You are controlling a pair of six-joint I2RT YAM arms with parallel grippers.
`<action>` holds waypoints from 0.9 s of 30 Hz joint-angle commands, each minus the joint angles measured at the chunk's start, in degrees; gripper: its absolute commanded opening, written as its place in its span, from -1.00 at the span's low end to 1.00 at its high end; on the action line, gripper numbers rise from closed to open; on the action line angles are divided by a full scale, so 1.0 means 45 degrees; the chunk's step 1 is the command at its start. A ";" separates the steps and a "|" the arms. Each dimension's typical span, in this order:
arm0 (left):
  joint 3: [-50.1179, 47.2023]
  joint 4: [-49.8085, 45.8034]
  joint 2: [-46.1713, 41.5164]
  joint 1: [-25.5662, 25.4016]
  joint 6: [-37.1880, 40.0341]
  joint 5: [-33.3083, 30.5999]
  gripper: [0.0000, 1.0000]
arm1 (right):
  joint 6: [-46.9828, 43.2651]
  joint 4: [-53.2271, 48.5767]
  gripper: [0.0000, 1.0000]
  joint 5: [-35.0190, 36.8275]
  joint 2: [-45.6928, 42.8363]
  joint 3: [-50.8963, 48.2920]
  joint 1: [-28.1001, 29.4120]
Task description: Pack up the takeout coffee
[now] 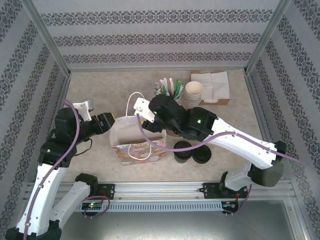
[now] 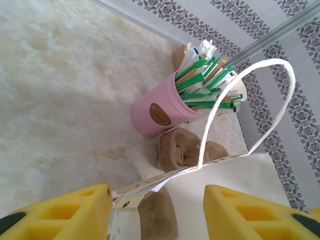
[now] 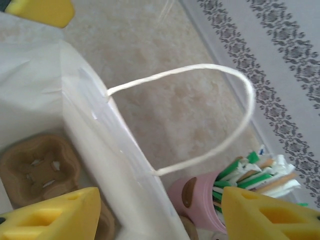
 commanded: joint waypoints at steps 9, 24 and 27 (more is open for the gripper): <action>0.0429 0.0922 -0.0117 -0.0052 -0.0262 -0.0726 0.03 | 0.3008 0.0478 0.55 0.2474 -0.2254 -0.0811 -0.0663; 0.0412 0.0838 0.0221 -0.0048 0.0448 -0.1080 0.04 | 0.9707 -0.4707 0.46 0.0202 -0.4736 -0.2414 -0.5298; 0.0328 0.0826 0.0201 -0.0045 0.0576 -0.1124 0.04 | 1.0029 -0.5771 0.66 -0.0812 -0.4930 -0.3109 -0.5393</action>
